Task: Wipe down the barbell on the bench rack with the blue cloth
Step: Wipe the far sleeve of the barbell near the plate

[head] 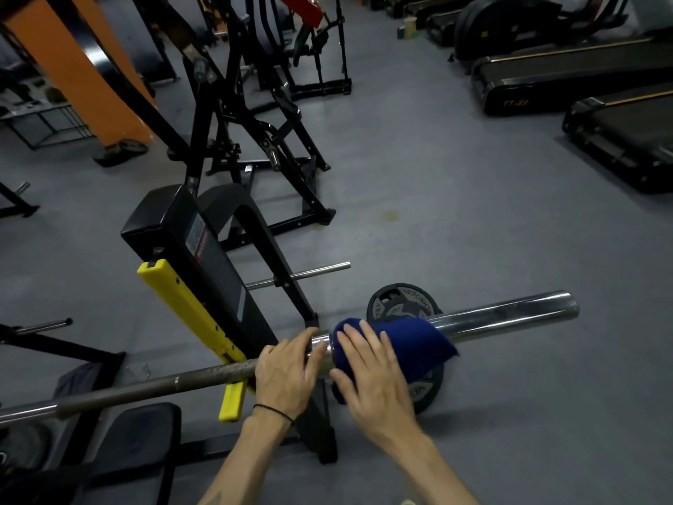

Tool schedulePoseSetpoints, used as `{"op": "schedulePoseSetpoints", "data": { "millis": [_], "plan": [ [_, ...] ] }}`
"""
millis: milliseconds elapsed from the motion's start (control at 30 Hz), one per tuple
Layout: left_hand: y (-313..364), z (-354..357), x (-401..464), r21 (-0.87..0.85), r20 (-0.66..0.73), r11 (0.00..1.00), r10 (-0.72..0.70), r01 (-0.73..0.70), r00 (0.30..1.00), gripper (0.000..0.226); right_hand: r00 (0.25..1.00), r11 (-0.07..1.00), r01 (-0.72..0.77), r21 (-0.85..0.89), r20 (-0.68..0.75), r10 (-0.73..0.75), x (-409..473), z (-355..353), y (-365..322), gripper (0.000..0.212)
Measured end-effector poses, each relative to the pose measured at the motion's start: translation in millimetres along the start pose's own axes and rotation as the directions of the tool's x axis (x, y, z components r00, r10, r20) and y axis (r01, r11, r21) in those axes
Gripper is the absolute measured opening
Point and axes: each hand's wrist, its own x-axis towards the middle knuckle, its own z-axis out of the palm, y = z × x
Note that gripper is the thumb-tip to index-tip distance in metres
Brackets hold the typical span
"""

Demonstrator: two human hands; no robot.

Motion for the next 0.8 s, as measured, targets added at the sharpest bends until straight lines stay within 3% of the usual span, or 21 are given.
{"op": "schedulePoseSetpoints", "data": {
  "millis": [67, 133, 267, 367, 433, 500, 600, 667, 733, 800],
  "plan": [
    [6.6, -0.7, 4.4, -0.008, -0.053, 0.998, -0.059, 0.058, 0.997, 0.058, 0.999, 0.998, 0.017, -0.066, -0.038, -0.02, 2.2, -13.2, 30.6, 0.053],
    [13.9, -4.9, 8.7, -0.023, -0.091, 0.995, -0.103, 0.101, 0.991, 0.051, 0.986, 0.993, -0.089, -0.073, -0.147, 0.077, 0.1, -25.9, 55.9, 0.05],
    [13.5, -3.6, 6.1, -0.006, -0.053, 0.995, -0.097, 0.096, 0.994, 0.057, 0.939, 0.959, -0.272, 0.082, -0.196, 0.283, 0.3, -12.6, 22.2, 0.06],
    [3.0, -2.4, 1.2, 0.01, 0.022, 1.0, -0.03, 0.03, 0.999, 0.064, 0.998, 0.998, -0.034, 0.045, -0.043, 0.036, -5.7, 8.0, -14.6, 0.061],
    [-3.6, -3.8, -2.2, 0.009, 0.045, 0.999, 0.044, -0.044, 0.998, 0.065, 0.998, 0.998, 0.065, -0.007, 0.011, -0.064, -4.4, 0.1, 1.3, 0.058],
    [-4.9, -6.2, -4.1, -0.009, 0.049, 0.996, 0.094, -0.094, 0.994, 0.067, 0.998, 0.998, 0.034, -0.054, -0.048, -0.036, -2.8, -13.2, 29.7, 0.054],
    [-0.2, -6.0, -5.8, -0.022, 0.04, 0.997, 0.076, -0.075, 0.996, 0.07, 0.967, 0.985, -0.175, -0.005, -0.191, 0.171, -6.7, -27.4, 56.6, 0.055],
    [2.5, -5.5, -6.7, -0.032, 0.029, 0.998, 0.06, -0.059, 0.998, 0.069, 0.936, 0.959, -0.277, 0.063, -0.208, 0.284, -6.9, -19.1, 38.8, 0.058],
    [3.1, -4.6, -8.9, -0.042, 0.012, 0.997, 0.062, -0.062, 0.998, 0.068, 0.961, 0.971, -0.224, 0.081, -0.145, 0.234, -6.4, -4.8, 6.3, 0.061],
    [3.3, -4.9, -9.7, -0.048, 0.001, 0.997, 0.068, -0.068, 0.998, 0.068, 0.998, 0.999, -0.039, 0.035, -0.039, 0.04, -11.3, 5.7, -13.1, 0.061]
  ]
}}
